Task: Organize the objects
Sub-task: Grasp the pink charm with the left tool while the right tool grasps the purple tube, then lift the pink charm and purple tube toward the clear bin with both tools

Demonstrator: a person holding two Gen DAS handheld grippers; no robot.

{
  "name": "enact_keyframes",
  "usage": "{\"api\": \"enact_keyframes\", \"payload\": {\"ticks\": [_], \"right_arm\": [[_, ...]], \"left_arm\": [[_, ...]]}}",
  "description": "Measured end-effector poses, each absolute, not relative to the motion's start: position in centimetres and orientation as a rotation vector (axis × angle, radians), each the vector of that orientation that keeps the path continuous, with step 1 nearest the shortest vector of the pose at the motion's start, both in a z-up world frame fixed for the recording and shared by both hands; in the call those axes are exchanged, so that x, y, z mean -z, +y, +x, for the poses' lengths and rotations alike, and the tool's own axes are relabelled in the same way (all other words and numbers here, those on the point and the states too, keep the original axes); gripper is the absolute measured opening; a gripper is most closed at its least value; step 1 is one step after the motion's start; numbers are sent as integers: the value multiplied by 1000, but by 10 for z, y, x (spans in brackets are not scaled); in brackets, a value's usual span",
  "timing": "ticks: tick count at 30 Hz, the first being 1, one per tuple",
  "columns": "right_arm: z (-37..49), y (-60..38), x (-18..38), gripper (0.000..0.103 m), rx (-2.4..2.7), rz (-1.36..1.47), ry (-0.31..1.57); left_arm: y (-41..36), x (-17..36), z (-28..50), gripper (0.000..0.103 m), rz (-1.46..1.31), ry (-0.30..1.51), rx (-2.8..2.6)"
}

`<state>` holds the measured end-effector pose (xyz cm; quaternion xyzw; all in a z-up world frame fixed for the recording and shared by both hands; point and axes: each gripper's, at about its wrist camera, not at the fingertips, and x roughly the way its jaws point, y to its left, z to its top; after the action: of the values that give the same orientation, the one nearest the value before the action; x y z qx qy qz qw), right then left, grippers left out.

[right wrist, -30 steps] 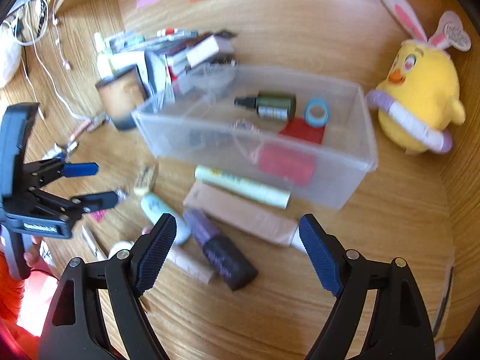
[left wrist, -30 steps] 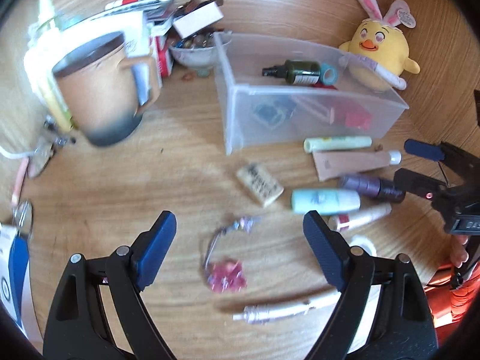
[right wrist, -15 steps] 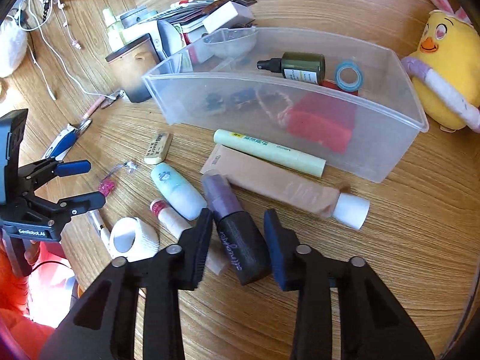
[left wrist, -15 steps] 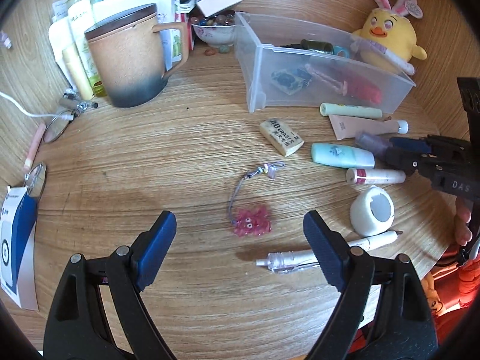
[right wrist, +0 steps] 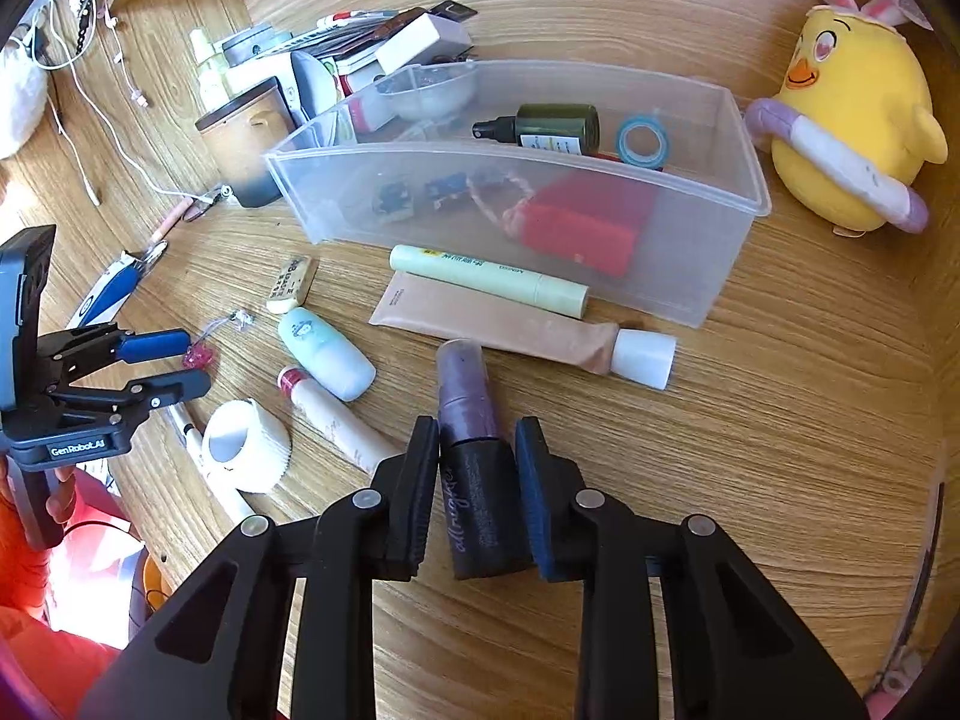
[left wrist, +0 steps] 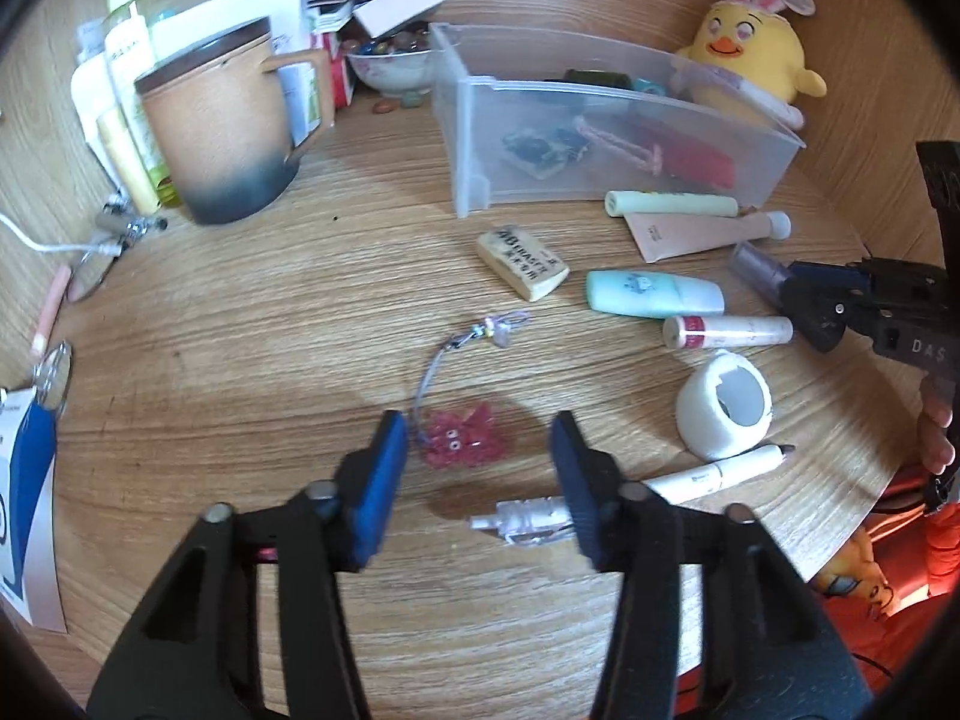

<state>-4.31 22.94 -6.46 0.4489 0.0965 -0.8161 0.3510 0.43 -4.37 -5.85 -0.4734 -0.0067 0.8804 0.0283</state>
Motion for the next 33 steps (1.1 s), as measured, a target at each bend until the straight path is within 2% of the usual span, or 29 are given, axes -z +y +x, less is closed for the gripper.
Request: {"api": "enact_keyframes", "payload": {"ticks": [3,5,13,33], "right_arm": [[-44,226,69,24,2105,1183,252],[-42,225,71,24,2123,1166,264],[-35,234,64,24,2209,1109,212],[-27,246,8,24,2286,922,87]], "left_arm": [[-44,59,4,30,-1458,-16,-2727],[-46,59,5,27,-1459,-25,-2736],[-49,53,3,27,-1450,-67,-2746],[-51,-29,-15,27,-1096,-108,-2904]]}}
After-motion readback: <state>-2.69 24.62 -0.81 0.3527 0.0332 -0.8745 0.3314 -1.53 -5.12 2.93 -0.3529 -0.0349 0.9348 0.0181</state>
